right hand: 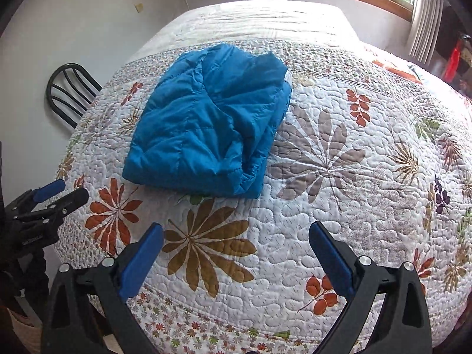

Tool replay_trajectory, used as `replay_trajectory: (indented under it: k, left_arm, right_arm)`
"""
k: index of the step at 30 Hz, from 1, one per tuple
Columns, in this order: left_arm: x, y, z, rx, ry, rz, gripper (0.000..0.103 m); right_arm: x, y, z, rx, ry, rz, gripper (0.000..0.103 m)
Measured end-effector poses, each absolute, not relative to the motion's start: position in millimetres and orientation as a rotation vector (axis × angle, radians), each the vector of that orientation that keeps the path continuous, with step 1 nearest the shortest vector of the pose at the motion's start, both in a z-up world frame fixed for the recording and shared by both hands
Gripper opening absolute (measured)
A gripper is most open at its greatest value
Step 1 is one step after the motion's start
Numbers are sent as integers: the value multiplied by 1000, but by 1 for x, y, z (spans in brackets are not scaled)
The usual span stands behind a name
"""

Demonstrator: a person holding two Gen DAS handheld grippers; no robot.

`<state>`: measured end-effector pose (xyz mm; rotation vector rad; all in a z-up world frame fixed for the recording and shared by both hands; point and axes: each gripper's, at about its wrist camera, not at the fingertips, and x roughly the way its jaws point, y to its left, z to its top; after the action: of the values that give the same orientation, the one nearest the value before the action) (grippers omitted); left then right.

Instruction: Fold large clothes

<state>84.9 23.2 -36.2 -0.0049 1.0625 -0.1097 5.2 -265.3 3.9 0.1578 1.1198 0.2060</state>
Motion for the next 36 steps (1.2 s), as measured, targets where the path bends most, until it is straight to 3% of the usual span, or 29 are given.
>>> replay_trajectory:
  k: [17,36]
  left_arm:
    - [31,18,10,42,994,-59,93]
    - [22,21,14,23,1001,-71,93]
  right_arm:
    - [-44,-267,50,151,1053,206,99]
    - [-53,-267,54,150,1050,219,99]
